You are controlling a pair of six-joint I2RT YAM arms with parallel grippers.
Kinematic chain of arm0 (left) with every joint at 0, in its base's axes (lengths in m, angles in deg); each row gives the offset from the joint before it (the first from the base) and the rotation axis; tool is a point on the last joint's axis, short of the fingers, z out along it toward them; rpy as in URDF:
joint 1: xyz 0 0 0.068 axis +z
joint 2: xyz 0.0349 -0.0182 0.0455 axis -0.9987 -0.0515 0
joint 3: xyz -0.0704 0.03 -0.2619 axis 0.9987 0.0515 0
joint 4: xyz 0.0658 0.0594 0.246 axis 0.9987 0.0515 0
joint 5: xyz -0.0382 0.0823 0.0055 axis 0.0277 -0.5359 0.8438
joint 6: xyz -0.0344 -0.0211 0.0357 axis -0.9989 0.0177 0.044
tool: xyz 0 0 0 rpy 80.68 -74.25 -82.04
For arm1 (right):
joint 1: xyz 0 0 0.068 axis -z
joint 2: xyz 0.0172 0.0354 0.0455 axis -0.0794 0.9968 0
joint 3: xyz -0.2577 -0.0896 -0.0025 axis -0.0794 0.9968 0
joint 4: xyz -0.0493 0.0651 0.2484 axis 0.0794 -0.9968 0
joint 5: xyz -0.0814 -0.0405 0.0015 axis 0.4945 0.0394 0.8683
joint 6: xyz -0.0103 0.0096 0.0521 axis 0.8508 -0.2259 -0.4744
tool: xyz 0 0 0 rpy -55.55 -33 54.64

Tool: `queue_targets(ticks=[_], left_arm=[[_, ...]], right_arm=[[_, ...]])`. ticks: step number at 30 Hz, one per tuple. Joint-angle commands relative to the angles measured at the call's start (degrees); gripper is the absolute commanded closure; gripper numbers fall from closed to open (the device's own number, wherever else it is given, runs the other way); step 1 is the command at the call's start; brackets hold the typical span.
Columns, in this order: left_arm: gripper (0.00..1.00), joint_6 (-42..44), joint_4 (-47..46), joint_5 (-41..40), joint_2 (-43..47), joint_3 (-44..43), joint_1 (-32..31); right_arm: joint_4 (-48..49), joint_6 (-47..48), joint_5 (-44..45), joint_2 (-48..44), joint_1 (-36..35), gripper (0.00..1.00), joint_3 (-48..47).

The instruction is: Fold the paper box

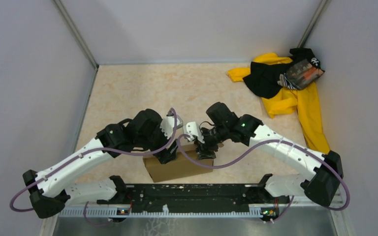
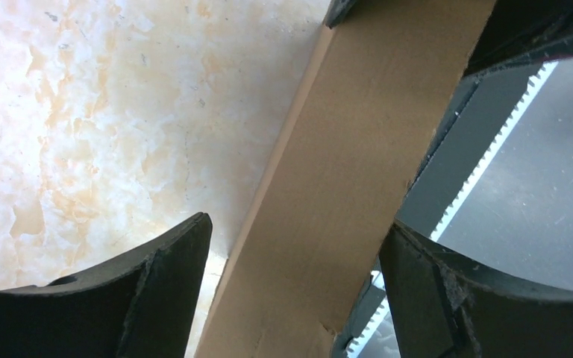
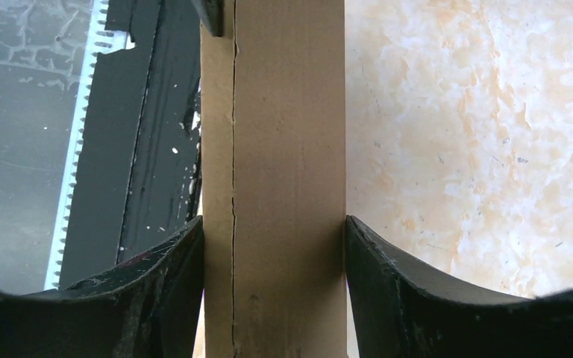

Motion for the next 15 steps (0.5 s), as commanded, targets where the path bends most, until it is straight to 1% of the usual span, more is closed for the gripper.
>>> queue_targets(ticks=[1, 8, 15], left_arm=[[0.12, 3.03, 0.10, 5.33, 1.66, 0.58, -2.38], [0.11, 3.03, -0.19, 6.75, 2.99, 0.84, -2.91], [0.11, 3.16, -0.59, 7.20, 2.66, 1.09, -3.53]], right_arm=[[-1.16, -7.35, -0.34, -0.98, 2.57, 0.73, 3.07], [3.37, -9.63, -1.78, -3.89, 3.80, 0.73, 6.96], [3.54, -9.41, -2.62, -4.51, 3.95, 0.73, 6.93]])
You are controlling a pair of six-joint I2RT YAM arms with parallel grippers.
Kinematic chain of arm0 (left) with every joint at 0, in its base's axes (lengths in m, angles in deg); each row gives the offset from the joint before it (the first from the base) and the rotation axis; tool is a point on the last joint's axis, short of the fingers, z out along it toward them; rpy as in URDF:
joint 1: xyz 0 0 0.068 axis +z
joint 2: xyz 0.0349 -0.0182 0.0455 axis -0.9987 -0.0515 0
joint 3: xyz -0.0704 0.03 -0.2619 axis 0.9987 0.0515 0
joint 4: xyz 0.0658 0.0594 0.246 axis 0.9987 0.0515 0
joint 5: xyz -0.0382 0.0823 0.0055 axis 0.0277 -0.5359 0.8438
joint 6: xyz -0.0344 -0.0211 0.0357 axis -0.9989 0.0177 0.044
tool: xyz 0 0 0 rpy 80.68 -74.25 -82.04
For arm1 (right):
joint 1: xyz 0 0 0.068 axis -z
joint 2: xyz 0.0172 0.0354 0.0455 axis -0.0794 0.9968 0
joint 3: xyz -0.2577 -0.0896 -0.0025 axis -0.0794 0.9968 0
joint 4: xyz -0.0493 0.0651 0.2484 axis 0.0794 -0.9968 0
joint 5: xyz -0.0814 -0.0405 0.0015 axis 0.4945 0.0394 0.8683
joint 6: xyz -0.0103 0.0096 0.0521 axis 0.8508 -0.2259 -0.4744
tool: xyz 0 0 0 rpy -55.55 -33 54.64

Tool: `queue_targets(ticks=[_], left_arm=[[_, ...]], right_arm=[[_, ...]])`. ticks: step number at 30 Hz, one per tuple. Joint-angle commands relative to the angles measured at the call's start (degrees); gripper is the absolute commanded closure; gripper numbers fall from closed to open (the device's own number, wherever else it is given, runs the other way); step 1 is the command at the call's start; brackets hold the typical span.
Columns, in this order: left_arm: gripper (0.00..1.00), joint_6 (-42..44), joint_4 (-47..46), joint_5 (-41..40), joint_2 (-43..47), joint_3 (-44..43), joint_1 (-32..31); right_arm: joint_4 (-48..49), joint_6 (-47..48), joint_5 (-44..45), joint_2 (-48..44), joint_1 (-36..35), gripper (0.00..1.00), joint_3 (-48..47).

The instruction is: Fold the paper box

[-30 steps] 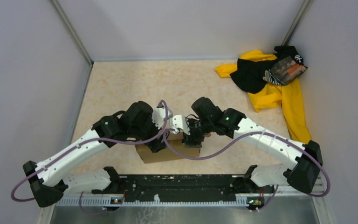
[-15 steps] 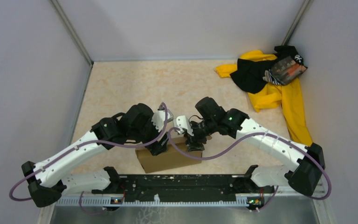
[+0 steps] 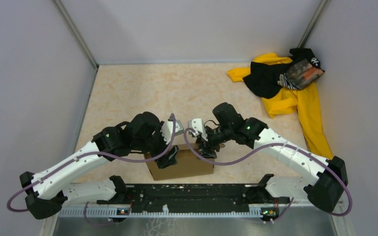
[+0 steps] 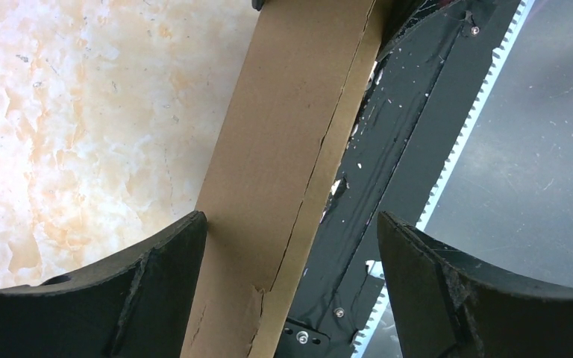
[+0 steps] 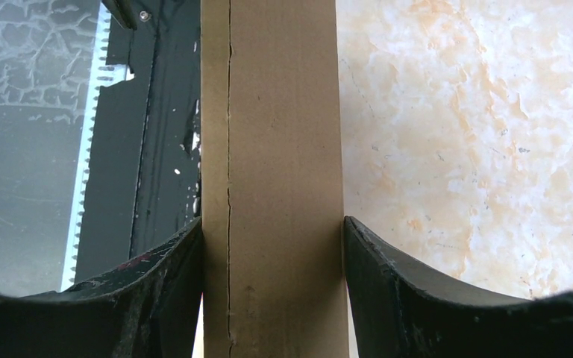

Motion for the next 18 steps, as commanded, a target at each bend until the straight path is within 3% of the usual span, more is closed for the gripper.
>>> queue_targets(ticks=[1, 18], left_arm=[[0.11, 0.28, -0.18, 3.60, 0.13, 0.78, -0.99], [0.11, 0.96, -0.19, 0.55, -0.48, 0.87, -1.69]], right_arm=[[-3.09, -3.01, 0.82, -0.45, 0.65, 0.73, 1.12], [-4.97, -3.91, -0.86, -7.82, 0.70, 0.74, -0.99]])
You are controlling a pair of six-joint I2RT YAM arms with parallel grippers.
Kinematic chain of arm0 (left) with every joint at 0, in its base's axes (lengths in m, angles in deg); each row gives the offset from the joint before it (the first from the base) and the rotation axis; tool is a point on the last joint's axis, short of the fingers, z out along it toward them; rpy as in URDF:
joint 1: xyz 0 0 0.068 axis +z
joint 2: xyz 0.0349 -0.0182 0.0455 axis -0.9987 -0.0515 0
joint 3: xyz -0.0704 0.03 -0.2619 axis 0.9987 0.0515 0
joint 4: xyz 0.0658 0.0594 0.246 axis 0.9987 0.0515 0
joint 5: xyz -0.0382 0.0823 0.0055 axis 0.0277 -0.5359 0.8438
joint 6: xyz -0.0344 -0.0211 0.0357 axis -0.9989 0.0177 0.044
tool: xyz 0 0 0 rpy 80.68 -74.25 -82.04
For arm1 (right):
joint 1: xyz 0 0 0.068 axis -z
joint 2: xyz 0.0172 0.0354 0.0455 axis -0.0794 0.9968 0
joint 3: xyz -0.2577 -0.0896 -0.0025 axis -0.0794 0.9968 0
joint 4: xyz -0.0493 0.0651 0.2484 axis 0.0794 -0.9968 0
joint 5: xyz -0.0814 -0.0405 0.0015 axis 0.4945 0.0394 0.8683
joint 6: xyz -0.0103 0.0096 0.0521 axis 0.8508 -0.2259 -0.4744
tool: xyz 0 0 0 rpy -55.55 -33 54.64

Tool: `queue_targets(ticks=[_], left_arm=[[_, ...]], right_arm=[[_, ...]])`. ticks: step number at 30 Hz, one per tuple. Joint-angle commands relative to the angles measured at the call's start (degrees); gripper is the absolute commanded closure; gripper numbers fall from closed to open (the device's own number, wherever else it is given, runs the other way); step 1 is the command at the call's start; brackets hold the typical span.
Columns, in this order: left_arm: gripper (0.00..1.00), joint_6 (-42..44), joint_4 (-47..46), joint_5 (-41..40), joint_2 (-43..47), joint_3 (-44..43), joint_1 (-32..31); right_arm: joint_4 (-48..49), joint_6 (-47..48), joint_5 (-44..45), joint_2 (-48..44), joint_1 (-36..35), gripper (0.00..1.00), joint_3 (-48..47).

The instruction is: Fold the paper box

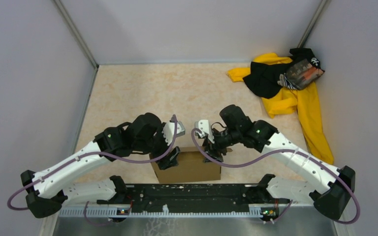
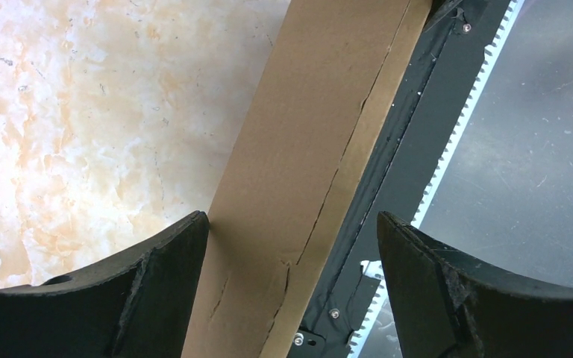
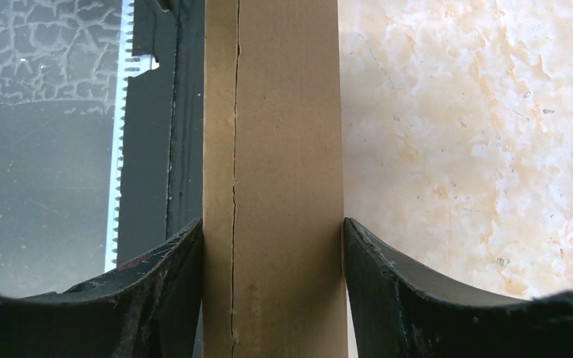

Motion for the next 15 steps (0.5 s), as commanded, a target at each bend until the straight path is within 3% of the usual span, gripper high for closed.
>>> queue_targets(ticks=[1, 15], left_arm=[[0.11, 0.76, 0.47, 0.46, 0.02, 0.56, -0.77], [0.11, 1.03, -0.04, 1.64, -0.48, 1.04, -1.66]], right_arm=[[1.17, -1.00, -1.91, -2.67, 0.36, 0.75, -1.15], [2.51, -0.70, -5.83, -1.89, 0.34, 0.75, -2.55]])
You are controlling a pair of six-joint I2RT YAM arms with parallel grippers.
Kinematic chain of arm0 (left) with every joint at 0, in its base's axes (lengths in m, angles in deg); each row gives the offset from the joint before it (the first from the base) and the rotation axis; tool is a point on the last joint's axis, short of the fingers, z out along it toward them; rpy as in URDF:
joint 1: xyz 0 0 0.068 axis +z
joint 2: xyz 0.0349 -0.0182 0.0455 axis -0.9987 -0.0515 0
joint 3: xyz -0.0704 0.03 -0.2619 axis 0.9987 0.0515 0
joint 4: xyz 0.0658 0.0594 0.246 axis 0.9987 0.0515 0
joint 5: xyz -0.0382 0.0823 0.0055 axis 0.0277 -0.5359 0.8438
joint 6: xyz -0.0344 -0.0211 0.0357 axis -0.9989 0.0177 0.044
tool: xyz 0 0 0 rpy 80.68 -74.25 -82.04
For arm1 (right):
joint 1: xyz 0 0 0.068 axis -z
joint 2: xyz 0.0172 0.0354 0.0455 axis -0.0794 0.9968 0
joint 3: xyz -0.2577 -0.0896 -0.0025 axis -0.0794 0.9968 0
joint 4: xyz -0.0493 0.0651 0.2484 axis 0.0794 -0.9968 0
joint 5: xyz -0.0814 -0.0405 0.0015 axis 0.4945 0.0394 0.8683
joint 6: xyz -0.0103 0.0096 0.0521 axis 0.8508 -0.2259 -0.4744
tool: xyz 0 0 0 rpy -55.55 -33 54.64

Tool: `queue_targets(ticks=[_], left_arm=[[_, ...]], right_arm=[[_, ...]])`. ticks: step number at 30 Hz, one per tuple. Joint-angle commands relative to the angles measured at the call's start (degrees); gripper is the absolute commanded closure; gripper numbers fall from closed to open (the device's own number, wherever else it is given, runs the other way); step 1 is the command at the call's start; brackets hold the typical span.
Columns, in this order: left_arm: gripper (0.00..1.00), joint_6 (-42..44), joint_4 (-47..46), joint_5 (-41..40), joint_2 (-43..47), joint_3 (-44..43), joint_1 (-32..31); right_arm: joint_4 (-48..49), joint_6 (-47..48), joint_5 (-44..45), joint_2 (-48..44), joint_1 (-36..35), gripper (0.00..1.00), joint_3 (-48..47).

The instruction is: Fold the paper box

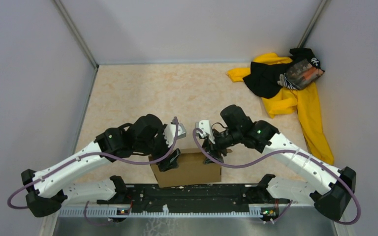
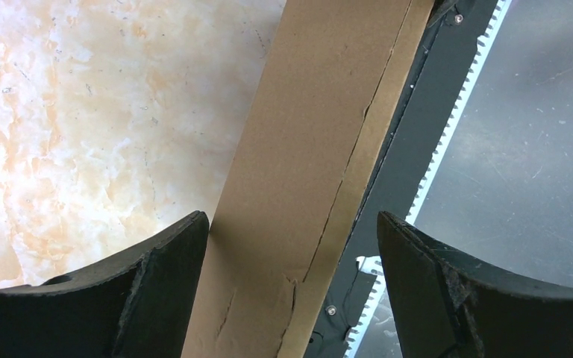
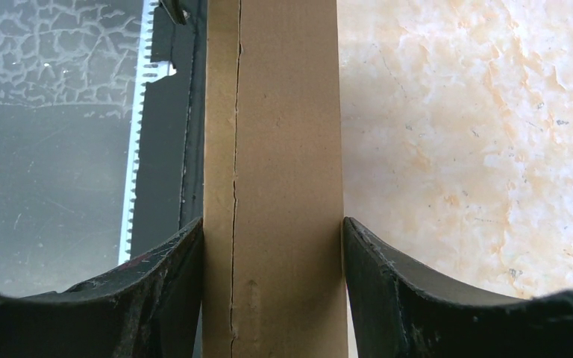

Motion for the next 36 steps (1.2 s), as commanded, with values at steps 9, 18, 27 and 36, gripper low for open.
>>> queue_targets(ticks=[9, 18, 27, 36], left_arm=[[0.13, 1.27, -0.28, 2.93, -1.79, 0.67, -1.82], [0.32, 1.18, 0.61, 5.05, -1.41, -0.12, -1.92], [0.43, 1.17, 1.07, 5.39, -2.68, -0.54, -1.99], [0.43, 1.29, 2.35, -6.35, -6.65, -2.14, -1.87]], right_arm=[[3.08, -0.25, -5.40, -1.78, 0.36, 0.75, -3.00], [1.89, -0.31, -6.10, -3.46, 0.44, 0.76, -4.46], [2.22, -0.71, -5.82, -3.13, 0.45, 0.76, -4.16], [4.76, -2.73, -2.07, 0.14, 0.46, 0.74, -2.69]])
